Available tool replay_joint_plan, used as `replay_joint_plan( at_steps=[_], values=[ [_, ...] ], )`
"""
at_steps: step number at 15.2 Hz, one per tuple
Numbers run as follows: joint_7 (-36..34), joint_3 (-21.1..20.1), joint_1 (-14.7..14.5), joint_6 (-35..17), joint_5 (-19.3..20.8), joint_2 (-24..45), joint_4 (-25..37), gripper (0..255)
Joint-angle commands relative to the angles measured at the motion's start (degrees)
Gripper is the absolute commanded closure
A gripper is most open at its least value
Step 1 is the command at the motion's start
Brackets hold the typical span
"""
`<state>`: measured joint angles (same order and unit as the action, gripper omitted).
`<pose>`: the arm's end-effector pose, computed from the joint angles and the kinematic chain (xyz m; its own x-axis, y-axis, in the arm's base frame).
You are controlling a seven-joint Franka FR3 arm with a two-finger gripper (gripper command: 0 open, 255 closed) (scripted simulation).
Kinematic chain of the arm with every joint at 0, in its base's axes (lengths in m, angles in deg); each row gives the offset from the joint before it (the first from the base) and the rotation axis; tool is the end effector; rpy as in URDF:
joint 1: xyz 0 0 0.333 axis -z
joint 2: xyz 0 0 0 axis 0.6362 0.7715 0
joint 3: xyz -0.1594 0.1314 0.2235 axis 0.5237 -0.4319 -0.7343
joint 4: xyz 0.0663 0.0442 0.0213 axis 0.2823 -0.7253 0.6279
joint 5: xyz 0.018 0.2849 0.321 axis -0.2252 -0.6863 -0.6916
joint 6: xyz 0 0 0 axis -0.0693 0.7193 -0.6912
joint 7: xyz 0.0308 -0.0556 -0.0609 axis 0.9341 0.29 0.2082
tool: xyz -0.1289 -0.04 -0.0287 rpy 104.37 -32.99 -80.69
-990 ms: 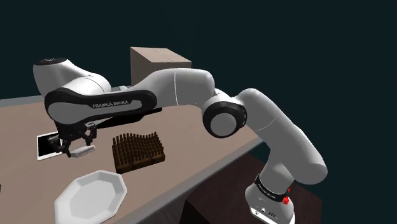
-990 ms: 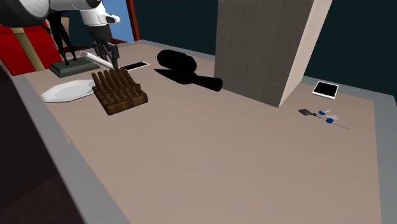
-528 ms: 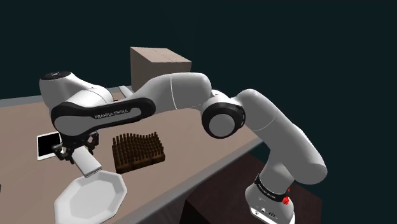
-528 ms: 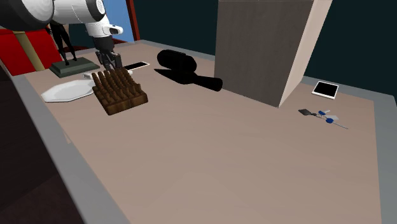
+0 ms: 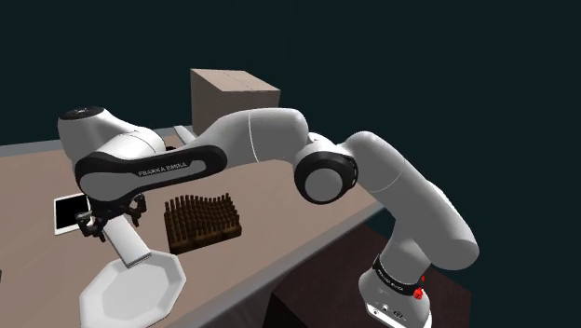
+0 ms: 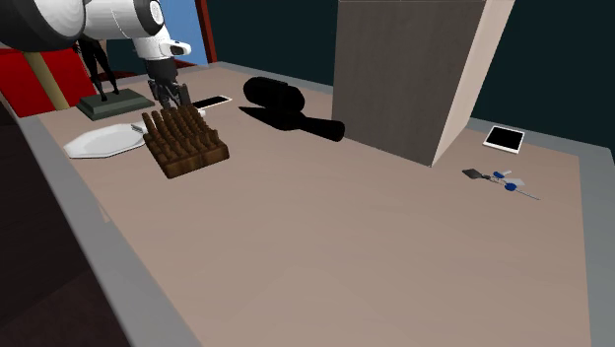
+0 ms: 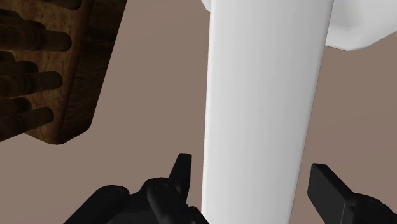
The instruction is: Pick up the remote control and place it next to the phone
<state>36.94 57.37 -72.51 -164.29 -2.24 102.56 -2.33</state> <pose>0.6436 0.5039 0.2234 0.9999 -0.0069 0.0093 -0.0071 -0.9998 0.0176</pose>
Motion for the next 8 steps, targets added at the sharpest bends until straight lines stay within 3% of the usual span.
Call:
replay_joint_plan(
  at_steps=[1,5,8],
  values=[
    [0.0,0.01,0.02,-0.02,0.01,-0.01,-0.07,0],
    [-0.01,0.01,0.01,-0.04,0.01,0.02,-0.06,0],
    [0.28,-0.13,-0.31,4.66,-0.24,-1.32,3.36,0]
  ],
)
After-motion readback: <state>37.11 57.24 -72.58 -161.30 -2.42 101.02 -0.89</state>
